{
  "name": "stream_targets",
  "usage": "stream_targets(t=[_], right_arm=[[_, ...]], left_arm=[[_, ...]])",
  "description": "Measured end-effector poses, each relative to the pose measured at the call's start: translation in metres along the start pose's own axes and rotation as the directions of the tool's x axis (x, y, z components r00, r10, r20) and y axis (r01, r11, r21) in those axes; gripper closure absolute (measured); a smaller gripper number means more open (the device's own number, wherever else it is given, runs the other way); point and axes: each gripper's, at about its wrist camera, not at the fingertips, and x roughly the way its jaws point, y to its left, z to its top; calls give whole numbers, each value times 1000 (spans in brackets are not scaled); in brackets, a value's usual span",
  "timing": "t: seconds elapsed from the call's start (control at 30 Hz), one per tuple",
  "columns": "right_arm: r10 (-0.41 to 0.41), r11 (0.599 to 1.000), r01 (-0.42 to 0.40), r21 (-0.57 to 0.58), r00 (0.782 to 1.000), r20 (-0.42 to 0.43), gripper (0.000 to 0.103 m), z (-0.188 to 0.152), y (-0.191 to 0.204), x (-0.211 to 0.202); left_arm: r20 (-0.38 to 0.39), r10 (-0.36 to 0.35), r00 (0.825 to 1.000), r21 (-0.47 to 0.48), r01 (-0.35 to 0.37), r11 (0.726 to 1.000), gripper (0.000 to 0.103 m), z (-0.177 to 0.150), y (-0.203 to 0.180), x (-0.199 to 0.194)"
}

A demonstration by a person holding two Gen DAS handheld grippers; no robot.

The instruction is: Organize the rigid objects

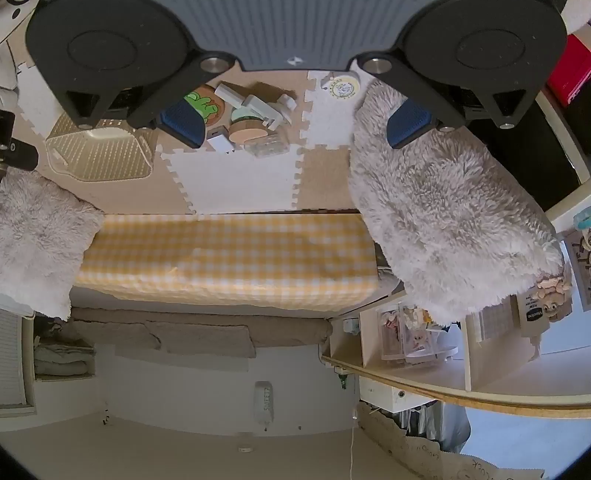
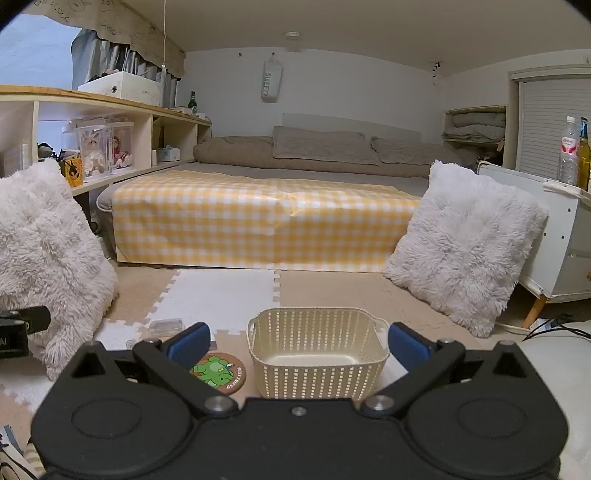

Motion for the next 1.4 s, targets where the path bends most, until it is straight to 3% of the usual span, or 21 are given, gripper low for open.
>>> stream_targets(t=[1.4], right_arm=[[0,1000,0,0,1000,-3,0,-1,0,2]], left_arm=[[-8,0,1000,5,0,1000,0,0,0,0]])
